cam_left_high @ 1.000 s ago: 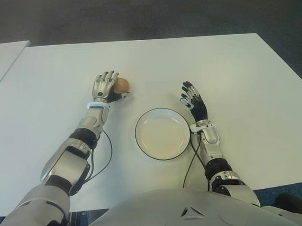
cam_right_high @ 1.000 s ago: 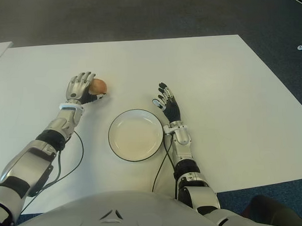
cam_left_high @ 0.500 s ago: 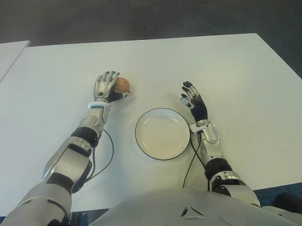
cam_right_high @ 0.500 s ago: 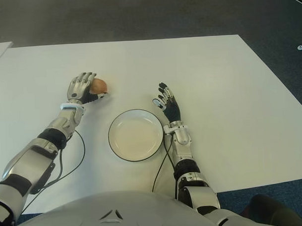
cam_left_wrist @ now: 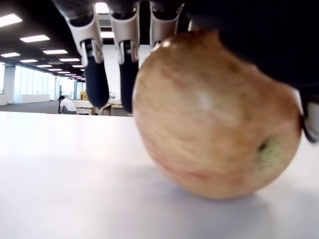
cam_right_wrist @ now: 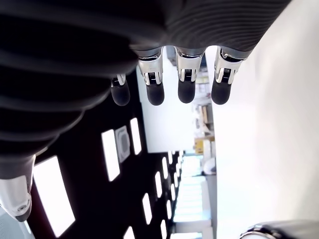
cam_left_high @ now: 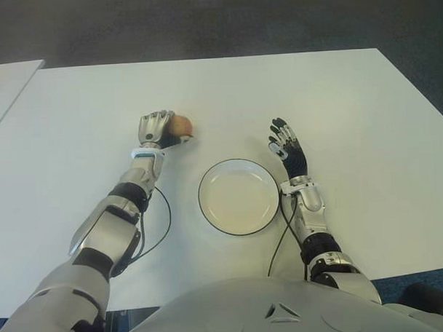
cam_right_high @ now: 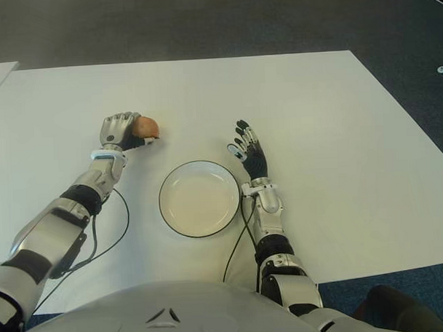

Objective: Put the apples into the plate.

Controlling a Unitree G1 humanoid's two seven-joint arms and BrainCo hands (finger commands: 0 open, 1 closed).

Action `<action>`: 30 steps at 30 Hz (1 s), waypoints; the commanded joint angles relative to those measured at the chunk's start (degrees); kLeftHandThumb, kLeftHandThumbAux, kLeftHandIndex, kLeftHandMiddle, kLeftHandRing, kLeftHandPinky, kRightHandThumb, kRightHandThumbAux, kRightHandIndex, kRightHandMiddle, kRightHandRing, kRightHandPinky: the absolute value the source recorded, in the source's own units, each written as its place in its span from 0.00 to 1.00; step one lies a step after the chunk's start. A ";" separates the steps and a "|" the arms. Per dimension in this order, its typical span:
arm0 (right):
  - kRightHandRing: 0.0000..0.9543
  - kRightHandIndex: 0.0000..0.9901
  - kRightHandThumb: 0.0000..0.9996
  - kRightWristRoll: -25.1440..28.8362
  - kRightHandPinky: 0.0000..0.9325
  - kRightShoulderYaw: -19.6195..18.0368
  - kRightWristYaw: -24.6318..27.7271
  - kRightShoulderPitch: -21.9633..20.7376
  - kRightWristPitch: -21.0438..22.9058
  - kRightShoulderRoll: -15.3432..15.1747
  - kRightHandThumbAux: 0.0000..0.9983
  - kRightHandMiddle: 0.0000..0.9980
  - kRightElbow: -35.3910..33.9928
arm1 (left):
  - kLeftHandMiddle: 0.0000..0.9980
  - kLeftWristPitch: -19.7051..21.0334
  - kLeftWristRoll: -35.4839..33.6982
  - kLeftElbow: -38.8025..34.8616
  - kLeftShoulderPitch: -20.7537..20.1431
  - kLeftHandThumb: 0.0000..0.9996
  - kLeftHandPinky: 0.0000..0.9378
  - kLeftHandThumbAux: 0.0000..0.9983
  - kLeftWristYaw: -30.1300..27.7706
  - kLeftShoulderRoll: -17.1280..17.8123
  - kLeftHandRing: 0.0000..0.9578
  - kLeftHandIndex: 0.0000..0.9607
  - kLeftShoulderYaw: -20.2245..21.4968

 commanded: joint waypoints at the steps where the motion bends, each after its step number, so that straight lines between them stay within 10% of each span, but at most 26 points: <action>1: 0.04 0.02 0.14 4.18 0.08 -2.36 0.68 12.41 1.61 1.91 0.54 0.04 5.52 | 0.52 2.59 0.51 8.45 3.25 0.79 0.70 0.63 -5.18 -3.28 0.65 0.42 -2.96; 30: 0.10 0.09 0.16 6.72 0.13 -4.69 1.33 12.65 2.44 1.60 0.52 0.11 4.27 | 0.54 3.83 -2.45 8.17 4.74 0.85 0.89 0.67 -3.13 -5.20 0.87 0.41 -1.67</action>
